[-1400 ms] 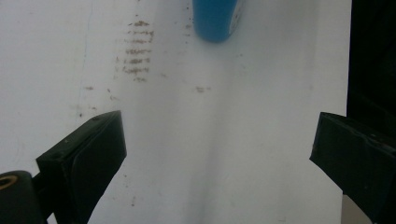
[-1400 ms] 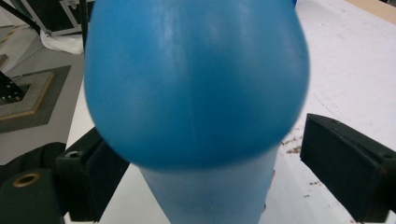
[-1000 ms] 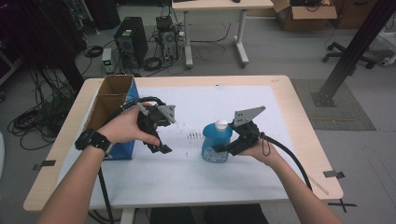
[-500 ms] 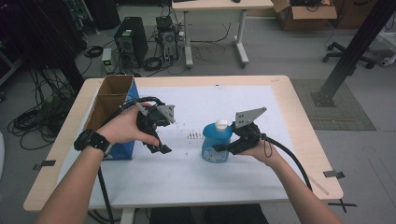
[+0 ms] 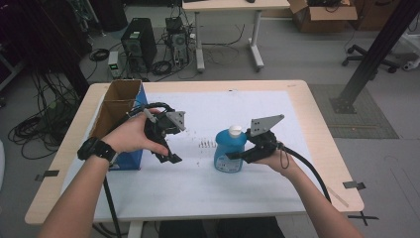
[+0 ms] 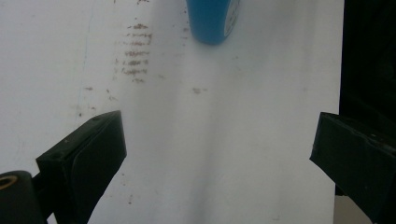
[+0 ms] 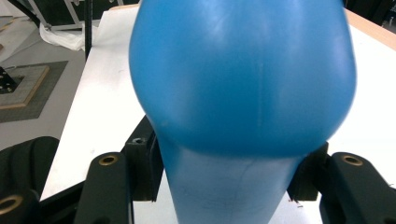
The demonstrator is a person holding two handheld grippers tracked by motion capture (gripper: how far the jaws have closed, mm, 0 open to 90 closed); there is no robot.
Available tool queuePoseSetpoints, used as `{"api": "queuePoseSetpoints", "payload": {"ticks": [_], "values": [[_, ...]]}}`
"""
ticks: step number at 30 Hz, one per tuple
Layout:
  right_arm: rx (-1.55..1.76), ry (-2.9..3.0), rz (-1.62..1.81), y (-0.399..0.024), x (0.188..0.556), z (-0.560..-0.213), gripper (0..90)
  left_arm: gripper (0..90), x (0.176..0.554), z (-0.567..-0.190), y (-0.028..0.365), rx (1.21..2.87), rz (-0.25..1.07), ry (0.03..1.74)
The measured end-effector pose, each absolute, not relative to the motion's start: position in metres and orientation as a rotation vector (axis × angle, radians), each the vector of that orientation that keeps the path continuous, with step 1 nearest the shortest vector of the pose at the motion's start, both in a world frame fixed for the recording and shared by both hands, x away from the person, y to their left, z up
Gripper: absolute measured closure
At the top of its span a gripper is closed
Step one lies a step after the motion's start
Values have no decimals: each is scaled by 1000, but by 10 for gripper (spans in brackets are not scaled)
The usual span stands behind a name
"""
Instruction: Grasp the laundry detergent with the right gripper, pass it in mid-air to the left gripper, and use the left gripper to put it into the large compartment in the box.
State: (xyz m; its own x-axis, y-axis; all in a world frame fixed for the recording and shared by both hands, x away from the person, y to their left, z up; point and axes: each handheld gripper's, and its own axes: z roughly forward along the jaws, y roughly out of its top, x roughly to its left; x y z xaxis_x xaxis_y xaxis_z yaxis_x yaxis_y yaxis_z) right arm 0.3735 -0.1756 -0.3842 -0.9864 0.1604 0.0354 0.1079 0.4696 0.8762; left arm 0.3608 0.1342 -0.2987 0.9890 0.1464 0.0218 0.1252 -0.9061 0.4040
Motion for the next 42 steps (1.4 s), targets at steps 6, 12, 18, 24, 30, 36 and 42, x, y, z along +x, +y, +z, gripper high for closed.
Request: {"api": "queuePoseSetpoints", "payload": {"ticks": [6, 12, 18, 24, 30, 36, 42], "values": [[232, 2648, 1559, -175, 373, -383, 417, 37, 361, -295, 134, 2715, 66, 206], [232, 2660, 1551, -177, 373, -381, 419, 37, 362, -293, 134, 2711, 47, 240], [224, 2657, 1542, -179, 374, -376, 419, 37, 362, -291, 134, 2713, 50, 236], [205, 2644, 1543, -183, 375, -361, 420, 37, 361, -285, 133, 2711, 71, 229], [188, 2651, 1528, -186, 375, -349, 420, 37, 359, -277, 131, 2706, 84, 216], [176, 2648, 1535, -188, 376, -335, 421, 37, 358, -271, 130, 2710, 95, 212], [145, 2666, 1520, -186, 377, -322, 421, 37, 357, -259, 128, 2697, 114, 210]]}}
